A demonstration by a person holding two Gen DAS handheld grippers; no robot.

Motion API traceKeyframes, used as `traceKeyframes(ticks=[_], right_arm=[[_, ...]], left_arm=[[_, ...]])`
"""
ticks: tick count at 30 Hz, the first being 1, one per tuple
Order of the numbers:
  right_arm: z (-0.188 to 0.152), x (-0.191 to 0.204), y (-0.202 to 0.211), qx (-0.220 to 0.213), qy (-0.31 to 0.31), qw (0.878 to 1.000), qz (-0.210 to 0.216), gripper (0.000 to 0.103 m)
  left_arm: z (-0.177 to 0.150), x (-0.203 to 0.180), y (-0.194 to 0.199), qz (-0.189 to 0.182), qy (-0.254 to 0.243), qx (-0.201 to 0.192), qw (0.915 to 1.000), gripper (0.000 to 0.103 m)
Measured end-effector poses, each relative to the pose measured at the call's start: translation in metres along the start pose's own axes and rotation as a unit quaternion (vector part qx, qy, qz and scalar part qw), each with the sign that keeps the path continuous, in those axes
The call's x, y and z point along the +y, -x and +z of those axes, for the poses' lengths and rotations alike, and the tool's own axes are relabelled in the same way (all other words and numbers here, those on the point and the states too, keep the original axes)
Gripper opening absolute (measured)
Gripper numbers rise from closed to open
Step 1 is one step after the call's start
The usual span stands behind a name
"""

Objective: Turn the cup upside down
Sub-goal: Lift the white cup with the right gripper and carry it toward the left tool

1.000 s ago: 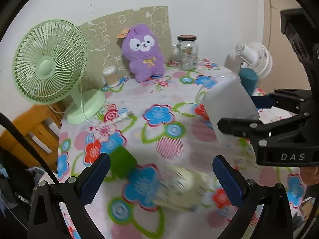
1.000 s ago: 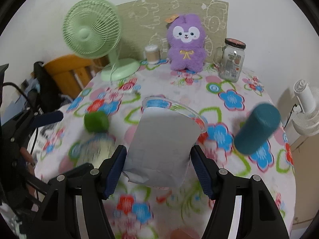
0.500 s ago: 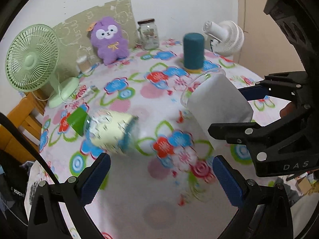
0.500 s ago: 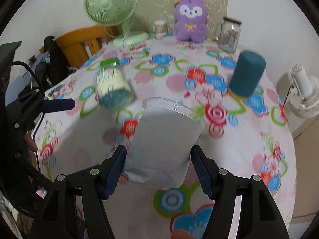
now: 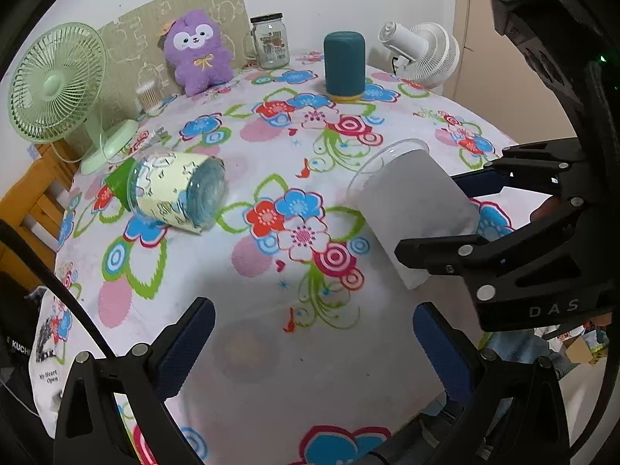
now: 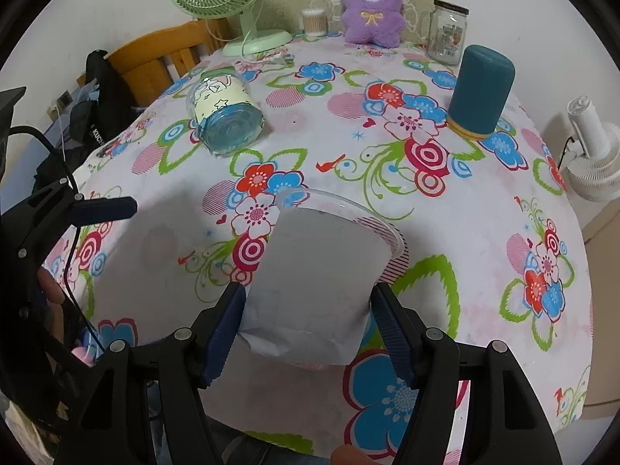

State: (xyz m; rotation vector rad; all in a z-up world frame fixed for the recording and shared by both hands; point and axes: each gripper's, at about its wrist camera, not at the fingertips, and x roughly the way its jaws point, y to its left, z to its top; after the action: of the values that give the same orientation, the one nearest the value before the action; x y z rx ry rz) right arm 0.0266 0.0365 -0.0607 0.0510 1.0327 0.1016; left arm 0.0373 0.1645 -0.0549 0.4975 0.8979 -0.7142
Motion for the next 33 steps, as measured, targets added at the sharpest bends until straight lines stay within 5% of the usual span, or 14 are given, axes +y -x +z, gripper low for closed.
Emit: traceKeyframes(ticks=[18, 33], right_arm=[[0.02, -0.013, -0.012, 0.006, -0.016, 1.0, 0.02, 0.078], [0.016, -0.044, 0.032, -0.023, -0.047, 0.997, 0.065, 0.088]], left_arm=[[0.002, 0.012, -0.007, -0.008, 0.048, 0.009, 0.9988, 0.103], [0.017, 0.006, 0.006, -0.011, 0.093, -0.002, 0.9956, 0.103]])
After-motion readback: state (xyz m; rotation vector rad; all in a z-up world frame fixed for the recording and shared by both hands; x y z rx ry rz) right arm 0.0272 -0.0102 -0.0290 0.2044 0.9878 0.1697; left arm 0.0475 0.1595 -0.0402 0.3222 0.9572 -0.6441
